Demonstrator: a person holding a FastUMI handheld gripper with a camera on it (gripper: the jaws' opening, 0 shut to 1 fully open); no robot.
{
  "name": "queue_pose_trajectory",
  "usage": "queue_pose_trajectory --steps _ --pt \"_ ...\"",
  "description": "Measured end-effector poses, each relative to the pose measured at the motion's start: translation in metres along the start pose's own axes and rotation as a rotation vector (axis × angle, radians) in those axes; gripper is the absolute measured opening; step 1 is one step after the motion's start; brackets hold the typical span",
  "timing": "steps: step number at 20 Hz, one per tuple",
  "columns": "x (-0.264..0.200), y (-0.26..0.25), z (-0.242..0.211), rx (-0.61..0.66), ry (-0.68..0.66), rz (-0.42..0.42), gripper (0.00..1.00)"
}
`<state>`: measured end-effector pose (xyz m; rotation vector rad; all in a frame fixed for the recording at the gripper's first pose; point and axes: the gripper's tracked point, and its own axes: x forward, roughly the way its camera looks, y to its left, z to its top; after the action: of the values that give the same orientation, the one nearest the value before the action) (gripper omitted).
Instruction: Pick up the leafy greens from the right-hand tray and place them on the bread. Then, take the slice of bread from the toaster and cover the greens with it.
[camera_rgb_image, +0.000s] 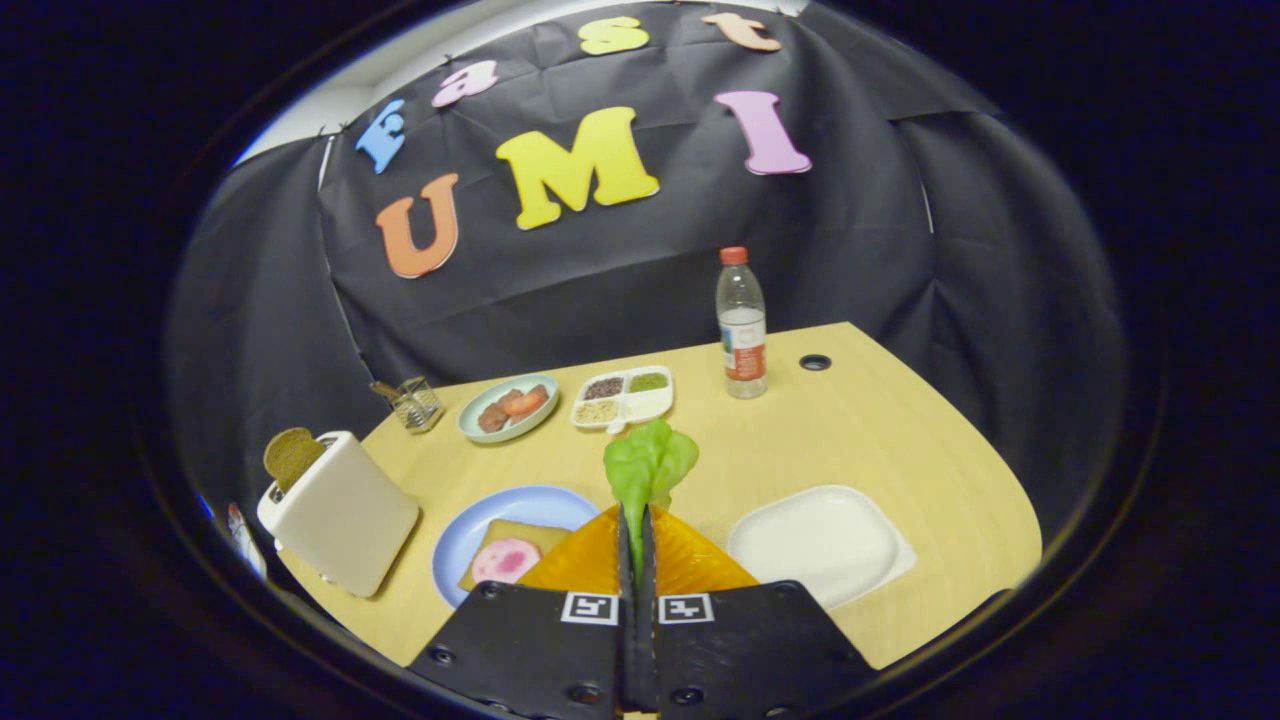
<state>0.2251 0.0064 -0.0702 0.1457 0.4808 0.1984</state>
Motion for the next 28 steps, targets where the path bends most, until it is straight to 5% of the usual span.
queue_pose_trajectory --steps 13,22,25,28 --pt "0.06 0.041 -0.04 -0.28 0.105 -0.204 0.0" --pt "0.064 0.087 -0.049 -0.154 0.109 -0.084 0.05" --pt "0.065 0.1 -0.052 -0.112 0.118 -0.043 0.24" --pt "0.064 0.109 -0.05 -0.115 0.107 -0.027 0.31"
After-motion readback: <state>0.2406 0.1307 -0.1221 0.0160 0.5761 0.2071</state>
